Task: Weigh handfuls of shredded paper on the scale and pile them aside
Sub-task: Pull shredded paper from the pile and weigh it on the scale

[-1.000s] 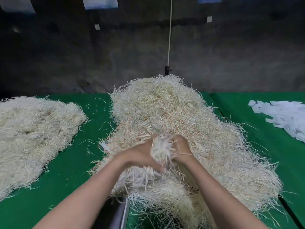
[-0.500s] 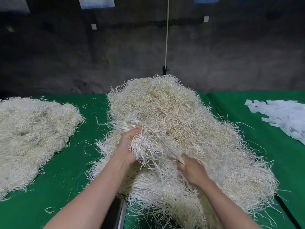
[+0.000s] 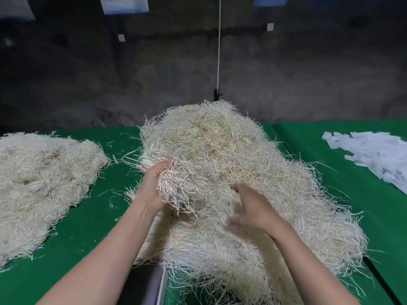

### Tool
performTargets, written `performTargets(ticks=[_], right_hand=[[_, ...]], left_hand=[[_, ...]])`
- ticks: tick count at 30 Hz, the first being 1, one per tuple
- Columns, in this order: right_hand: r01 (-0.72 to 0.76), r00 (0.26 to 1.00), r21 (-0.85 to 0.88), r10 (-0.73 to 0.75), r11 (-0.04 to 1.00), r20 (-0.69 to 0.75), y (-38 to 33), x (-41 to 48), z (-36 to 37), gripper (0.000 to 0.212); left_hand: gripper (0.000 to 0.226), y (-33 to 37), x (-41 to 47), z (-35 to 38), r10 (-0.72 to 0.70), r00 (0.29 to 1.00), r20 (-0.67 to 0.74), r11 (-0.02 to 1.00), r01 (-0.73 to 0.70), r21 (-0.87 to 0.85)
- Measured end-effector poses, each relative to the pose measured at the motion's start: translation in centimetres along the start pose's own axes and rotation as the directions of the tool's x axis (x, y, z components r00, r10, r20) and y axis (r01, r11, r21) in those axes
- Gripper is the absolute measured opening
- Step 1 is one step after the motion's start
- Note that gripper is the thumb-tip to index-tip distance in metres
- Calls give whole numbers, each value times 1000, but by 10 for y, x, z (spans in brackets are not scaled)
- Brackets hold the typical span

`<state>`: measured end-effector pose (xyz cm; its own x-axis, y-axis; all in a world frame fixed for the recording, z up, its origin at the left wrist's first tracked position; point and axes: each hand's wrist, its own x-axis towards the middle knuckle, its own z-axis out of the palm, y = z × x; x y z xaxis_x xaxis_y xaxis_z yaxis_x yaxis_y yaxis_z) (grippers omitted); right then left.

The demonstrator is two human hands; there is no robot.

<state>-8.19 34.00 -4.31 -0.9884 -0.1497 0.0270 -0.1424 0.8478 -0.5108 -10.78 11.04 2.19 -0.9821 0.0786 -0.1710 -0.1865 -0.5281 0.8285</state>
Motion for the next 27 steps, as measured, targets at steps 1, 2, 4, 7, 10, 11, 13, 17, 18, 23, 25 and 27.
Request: performTargets(ticks=[1,2,4,7,10,11,13,17,18,23,25,27], right_hand=[[63,998,38,-62,997,-28,-15,1,-12,111],[126,992,101,-123,987,-39,-29,2,-21,121],[173,984,264,-175,949,-15,-57,4,-25,125],[59,984,513,-137,857,116,-79,5,2,51],[86,994,405,-106,910,26,-85,2,34,21],[169,985,296,-175,940,-4,-86,3,39,24],[295,955,96,-295,951,-7,-90,5,37,28],[356,932,201,-362,913,-6,-85,11,14,26],[343,937,259,-349,903,-25,-83,13,8,24],[82,993,630,-115,773,12,-80,27,-10,20],[64,993,651,-116,756,36,-81,28,-12,20],[113,993,659,-95,743,-64,-80,27,-9,13]], left_hand=[[17,1,-3,1,0,1000,8,1000,0,-9],[14,3,-5,3,0,1000,21,1000,0,-16],[11,6,-10,9,-5,1000,27,1000,6,-11],[13,11,-13,18,6,997,82,991,5,-131],[11,11,-7,11,297,955,28,895,-288,340],[12,6,-1,5,470,878,86,616,-397,680],[13,-11,7,-4,502,784,365,-68,-385,920],[39,-25,7,-13,146,978,151,119,-169,978],[61,-25,4,-14,-8,994,108,297,-101,950],[88,-30,0,-7,-263,932,249,294,-168,941],[51,-37,5,-2,-26,980,196,249,-184,951],[26,-38,6,1,134,979,152,468,-197,861]])
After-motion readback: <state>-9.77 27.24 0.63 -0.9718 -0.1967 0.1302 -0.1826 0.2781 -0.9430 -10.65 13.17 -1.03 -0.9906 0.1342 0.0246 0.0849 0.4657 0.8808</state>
